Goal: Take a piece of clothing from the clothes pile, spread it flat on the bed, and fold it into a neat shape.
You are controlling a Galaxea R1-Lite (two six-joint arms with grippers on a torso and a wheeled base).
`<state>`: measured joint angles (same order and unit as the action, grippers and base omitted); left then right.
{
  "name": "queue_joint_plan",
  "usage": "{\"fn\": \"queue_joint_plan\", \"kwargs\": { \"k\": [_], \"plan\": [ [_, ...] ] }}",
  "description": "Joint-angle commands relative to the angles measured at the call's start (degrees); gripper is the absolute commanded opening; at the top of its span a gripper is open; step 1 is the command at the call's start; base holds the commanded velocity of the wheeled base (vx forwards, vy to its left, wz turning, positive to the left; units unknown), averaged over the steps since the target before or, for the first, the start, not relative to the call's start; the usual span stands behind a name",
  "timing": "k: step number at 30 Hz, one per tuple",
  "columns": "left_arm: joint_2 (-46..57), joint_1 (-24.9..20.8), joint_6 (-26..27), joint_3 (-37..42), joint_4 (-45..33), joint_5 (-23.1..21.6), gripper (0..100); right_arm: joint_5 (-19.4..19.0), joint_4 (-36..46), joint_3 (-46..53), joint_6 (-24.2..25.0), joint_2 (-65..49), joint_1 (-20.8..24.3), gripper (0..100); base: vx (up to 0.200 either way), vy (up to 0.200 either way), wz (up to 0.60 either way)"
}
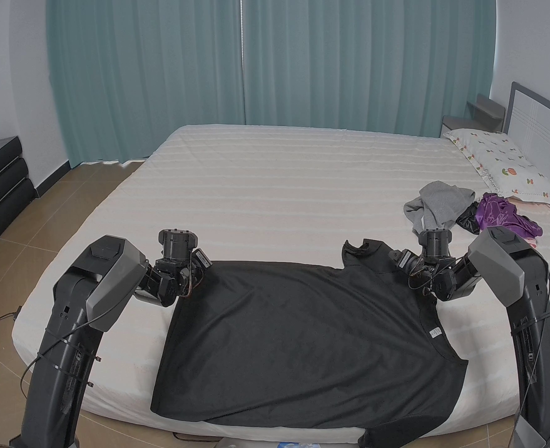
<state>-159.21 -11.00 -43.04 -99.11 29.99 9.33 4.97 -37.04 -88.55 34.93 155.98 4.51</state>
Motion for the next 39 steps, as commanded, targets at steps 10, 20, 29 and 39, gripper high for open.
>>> {"fn": "queue_joint_plan", "kwargs": {
  "k": [10, 20, 29, 39],
  "plan": [
    [0.3, 0.0, 0.0, 0.5, 0.0, 0.1, 0, 2.3, -0.3, -3.8, -0.9, 3.2, -0.4, 100, 0.0, 0.0, 0.0],
    [0.4, 0.0, 0.0, 0.6, -0.1, 0.1, 0, 3.7, 0.1, -5.0, -1.0, 3.6, -0.5, 100, 0.0, 0.0, 0.0],
    [0.3, 0.0, 0.0, 0.7, -0.1, 0.1, 0, 4.0, 0.3, -4.9, -0.9, 3.7, -0.4, 0, 0.0, 0.0, 0.0],
    [0.3, 0.0, 0.1, 0.6, 0.2, 0.6, 0, 4.3, -0.3, -4.7, -0.6, 2.5, -0.6, 0, 0.0, 0.0, 0.0]
  ]
}}
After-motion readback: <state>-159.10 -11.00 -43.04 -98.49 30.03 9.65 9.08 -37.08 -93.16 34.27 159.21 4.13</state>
